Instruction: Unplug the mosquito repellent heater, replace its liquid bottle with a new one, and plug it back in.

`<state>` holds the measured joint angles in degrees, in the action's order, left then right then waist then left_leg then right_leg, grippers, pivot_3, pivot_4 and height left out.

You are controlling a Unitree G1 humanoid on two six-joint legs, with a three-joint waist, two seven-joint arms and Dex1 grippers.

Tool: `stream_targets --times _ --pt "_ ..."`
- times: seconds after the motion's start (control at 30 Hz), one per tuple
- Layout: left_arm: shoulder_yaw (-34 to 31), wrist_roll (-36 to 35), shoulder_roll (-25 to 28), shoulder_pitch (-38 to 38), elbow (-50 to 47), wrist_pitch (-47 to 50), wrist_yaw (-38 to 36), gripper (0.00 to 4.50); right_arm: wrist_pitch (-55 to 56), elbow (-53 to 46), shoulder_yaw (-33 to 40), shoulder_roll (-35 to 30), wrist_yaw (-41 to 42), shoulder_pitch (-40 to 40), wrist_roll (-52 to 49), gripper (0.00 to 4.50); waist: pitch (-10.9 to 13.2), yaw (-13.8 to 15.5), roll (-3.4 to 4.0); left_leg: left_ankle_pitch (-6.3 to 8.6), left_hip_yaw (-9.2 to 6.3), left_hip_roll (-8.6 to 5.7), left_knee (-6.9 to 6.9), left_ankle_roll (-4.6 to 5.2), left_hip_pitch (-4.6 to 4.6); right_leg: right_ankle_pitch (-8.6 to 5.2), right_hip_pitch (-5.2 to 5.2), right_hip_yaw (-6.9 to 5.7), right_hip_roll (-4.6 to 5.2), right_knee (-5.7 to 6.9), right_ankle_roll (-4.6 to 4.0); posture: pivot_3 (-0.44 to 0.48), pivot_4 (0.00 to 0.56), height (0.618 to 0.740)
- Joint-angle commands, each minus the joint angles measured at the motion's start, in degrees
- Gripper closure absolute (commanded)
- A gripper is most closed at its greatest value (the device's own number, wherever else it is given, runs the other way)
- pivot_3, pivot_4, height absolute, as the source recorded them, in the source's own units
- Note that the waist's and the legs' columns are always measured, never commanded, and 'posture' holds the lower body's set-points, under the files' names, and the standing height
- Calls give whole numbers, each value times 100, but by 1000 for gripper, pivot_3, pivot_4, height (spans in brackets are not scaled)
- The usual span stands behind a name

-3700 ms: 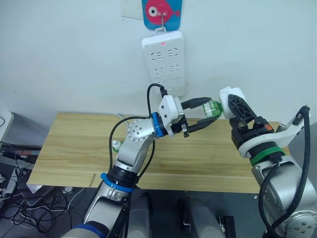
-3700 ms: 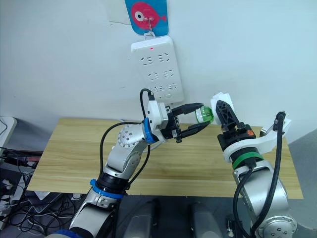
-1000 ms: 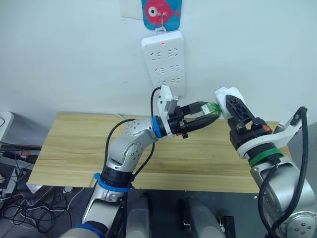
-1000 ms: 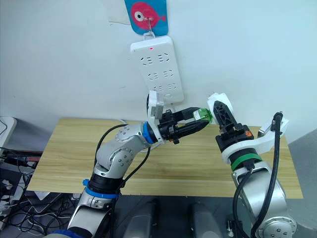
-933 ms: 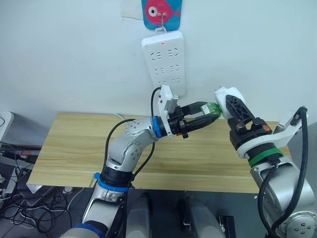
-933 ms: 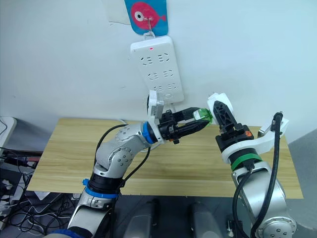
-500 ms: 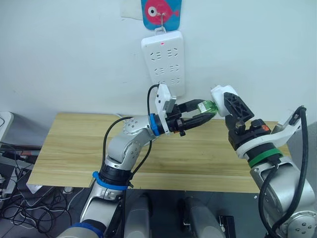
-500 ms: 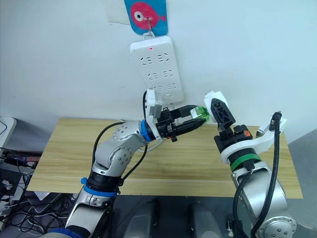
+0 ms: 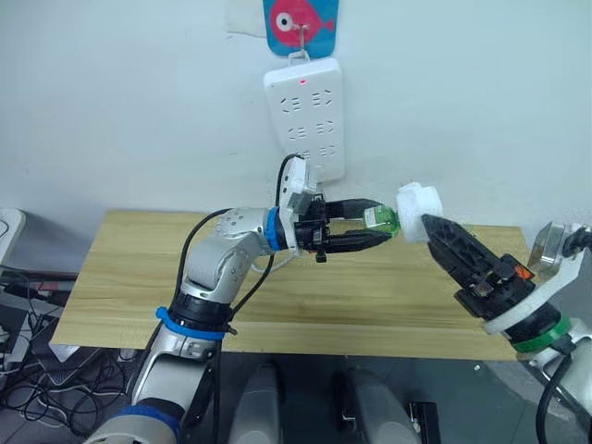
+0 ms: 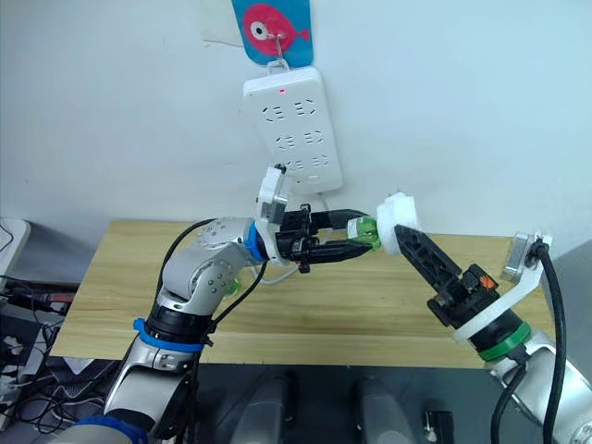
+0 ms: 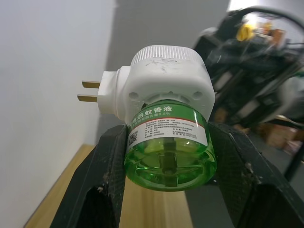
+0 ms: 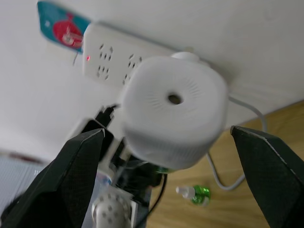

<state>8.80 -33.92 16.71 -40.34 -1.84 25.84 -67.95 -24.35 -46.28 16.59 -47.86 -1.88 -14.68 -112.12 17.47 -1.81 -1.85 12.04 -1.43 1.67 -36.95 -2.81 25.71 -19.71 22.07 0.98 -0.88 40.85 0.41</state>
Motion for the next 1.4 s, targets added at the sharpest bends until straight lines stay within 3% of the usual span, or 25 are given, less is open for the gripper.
stream_targets --times 0.03,0.3,0.5,0.57,0.7,0.83,1.1,1.3,1.4 --pt "44 -154 3 -126 -219 -257 -485 2252 -1299 884 636 -294 1488 90 -88 38 1 3 -1 0 0 -1 0 1 -1 0 -2 -1 0 0 0 -17 315 740" --pt "90 185 121 -1 108 -861 -958 2252 -4220 2890 1357 -2008 4356 799 -88 38 8 41 -2 12 10 -10 -2 22 6 0 -4 -3 -3 -3 -1 -20 315 740" --pt "139 643 -49 0 460 -1839 -1013 2252 -4948 3562 954 -2949 5318 1272 -88 38 12 48 -8 14 10 -11 -5 27 8 1 -8 -6 -4 -6 -1 -18 318 740" --pt "152 726 -112 -3 505 -2064 -1013 2252 -4931 3692 711 -2874 5127 1577 -88 38 16 52 -14 15 9 -11 -7 28 9 1 -9 -8 -4 -7 -1 -18 318 740" --pt "119 767 -191 3 495 -2297 -993 2252 -4594 3712 465 -1929 3771 2209 -88 38 22 50 -25 15 5 -12 -10 27 15 1 -10 -10 -4 -6 -1 -12 319 740" --pt "43 728 -153 16 403 -2305 -889 2252 -4391 3443 616 -1226 2733 2203 -88 38 24 57 -22 15 5 -15 -9 27 17 1 -9 -10 -3 -4 -1 -8 318 740" --pt "212 851 -79 203 431 -2556 -1009 2252 -4675 3657 456 -1008 2650 2628 -88 38 23 39 -20 14 7 -9 -10 27 11 1 -9 -9 -3 -1 -1 -8 312 740" --pt "246 1005 -88 224 626 -2884 -1043 2252 -4996 3830 171 -1329 3068 2912 -88 38 23 54 -20 15 4 -10 -10 28 13 1 -9 -11 -3 -2 -1 -5 314 740" --pt "299 1116 -176 213 625 -3079 -946 2252 -4884 3768 37 -1180 2869 3044 -88 38 23 52 -20 15 5 -10 -10 28 13 2 -9 -10 -2 -3 -1 -4 314 740"
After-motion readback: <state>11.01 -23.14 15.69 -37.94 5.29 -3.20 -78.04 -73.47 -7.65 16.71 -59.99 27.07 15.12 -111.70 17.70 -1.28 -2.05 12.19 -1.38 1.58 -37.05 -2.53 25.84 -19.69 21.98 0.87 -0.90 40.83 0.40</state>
